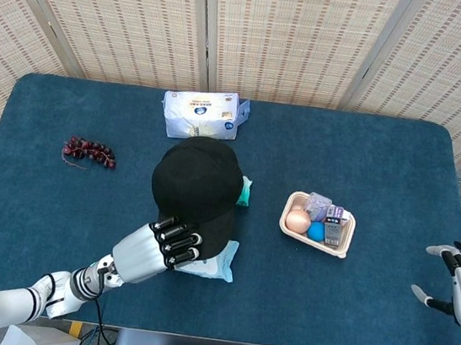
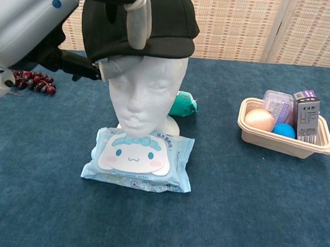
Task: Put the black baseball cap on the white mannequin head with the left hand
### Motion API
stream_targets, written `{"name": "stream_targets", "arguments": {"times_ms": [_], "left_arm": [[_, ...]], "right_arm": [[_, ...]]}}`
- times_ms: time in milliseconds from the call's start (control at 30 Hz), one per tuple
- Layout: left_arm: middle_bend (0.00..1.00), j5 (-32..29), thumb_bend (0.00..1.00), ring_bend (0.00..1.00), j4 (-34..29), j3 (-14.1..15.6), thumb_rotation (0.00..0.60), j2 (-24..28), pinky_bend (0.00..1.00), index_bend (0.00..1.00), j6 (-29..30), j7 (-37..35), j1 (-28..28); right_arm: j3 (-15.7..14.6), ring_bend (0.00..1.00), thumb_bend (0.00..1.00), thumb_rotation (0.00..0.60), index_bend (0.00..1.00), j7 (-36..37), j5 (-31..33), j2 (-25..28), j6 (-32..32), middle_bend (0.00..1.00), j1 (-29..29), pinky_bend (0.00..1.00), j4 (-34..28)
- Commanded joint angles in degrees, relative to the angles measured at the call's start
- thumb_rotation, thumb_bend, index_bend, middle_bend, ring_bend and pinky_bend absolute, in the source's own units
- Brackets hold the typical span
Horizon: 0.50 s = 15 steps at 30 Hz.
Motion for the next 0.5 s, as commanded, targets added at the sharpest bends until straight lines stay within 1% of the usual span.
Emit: {"name": "stream_targets", "arguments": {"times_ms": [33,500], "left_arm": [[0.53,0.39,0.42,0.37,-0.71,0.32,0.600,0.26,0.54,0.75,-0.70,0.54,0.07],[0.53,0.90,0.42,0.37,-1.75,1.36,0.600,0.49,0.54,0.75,-3.36,0.89,0.52]], "right_arm": [[0.00,0.16,0.00,0.600,0.33,0.00,-0.01,0.00,0.01,0.31,0.00,0.29,-0.02],[0.07,0.16,0.00,0.600,0.33,0.44,-0.03,0.11,0.11,0.31,-0.05,0.29,0.05]]}}
